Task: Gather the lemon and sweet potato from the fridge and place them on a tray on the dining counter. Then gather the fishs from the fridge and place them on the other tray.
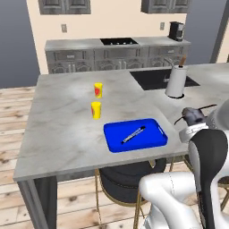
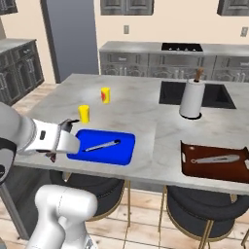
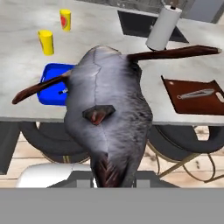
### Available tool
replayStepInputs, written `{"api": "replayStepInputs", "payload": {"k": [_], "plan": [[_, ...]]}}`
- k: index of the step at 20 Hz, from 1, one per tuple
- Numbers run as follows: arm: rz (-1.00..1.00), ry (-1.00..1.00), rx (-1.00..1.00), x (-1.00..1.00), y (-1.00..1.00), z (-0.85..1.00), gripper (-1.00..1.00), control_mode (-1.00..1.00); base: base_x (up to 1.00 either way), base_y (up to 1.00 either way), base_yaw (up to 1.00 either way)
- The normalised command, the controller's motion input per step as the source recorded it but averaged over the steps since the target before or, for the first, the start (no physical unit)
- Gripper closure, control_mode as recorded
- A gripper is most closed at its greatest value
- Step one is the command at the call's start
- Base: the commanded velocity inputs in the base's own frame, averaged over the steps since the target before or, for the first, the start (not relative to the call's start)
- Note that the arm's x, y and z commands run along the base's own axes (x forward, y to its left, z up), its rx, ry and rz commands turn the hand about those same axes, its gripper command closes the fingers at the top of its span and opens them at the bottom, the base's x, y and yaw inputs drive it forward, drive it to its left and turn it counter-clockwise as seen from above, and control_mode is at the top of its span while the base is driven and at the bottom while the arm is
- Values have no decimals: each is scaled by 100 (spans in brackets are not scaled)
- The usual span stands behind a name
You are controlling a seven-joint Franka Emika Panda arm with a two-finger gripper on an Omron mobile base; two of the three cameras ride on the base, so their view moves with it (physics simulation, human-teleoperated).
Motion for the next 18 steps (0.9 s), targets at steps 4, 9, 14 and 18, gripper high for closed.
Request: {"api": "replayStepInputs", "payload": {"k": [4, 9, 14, 18], "plan": [[-11, 0, 1, 60, 35, -3, 100, -100, 16, 16, -6], [-1, 0, 6, 81, 41, -23, 100, -100, 0, 0, 0], [6, 0, 14, 62, 35, -53, 100, -100, 0, 0, 0], [6, 3, 14, 59, 38, -55, 100, -100, 0, 0, 0]]}}
